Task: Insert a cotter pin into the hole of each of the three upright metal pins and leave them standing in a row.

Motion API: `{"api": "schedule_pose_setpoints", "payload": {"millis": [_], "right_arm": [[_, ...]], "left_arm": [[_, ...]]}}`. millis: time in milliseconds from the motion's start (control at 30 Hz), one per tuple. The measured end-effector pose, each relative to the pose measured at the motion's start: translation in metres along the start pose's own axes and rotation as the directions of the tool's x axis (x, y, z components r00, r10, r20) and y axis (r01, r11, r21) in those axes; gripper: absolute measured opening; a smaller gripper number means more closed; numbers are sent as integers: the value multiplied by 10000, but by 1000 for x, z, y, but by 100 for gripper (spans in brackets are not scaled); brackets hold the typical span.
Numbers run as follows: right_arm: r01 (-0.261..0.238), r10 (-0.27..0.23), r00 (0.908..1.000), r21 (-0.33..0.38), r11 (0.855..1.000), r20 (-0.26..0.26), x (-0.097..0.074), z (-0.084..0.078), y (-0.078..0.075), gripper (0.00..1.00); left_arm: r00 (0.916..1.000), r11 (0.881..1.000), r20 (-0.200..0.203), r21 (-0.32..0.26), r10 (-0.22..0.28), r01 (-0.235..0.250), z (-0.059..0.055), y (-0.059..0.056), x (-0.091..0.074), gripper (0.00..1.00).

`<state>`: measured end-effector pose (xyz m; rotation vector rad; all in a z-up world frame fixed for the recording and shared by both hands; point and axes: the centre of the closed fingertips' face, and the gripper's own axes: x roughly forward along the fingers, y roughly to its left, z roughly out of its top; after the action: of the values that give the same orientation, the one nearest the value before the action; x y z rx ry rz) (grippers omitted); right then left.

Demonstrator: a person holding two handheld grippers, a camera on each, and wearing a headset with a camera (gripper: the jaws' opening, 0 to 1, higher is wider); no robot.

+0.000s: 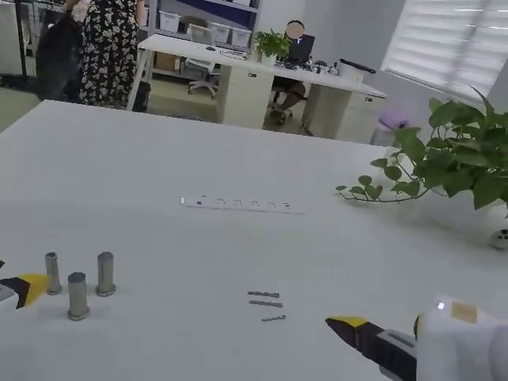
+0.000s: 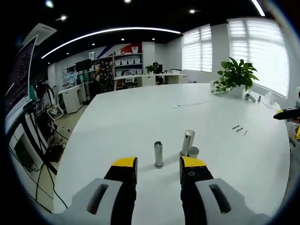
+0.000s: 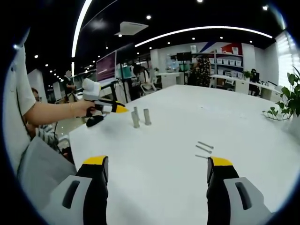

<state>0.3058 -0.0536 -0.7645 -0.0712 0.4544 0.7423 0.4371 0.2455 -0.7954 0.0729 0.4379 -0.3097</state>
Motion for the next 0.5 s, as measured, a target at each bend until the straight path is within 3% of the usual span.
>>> {"api": "schedule_pose_setpoints", "payload": {"millis": [500], "right_arm": [[45, -44, 10000, 85, 10000, -85, 6, -1, -6, 87]], "left_arm": [[9991, 9991, -100, -60, -420, 419, -4, 1, 38, 24]]}}
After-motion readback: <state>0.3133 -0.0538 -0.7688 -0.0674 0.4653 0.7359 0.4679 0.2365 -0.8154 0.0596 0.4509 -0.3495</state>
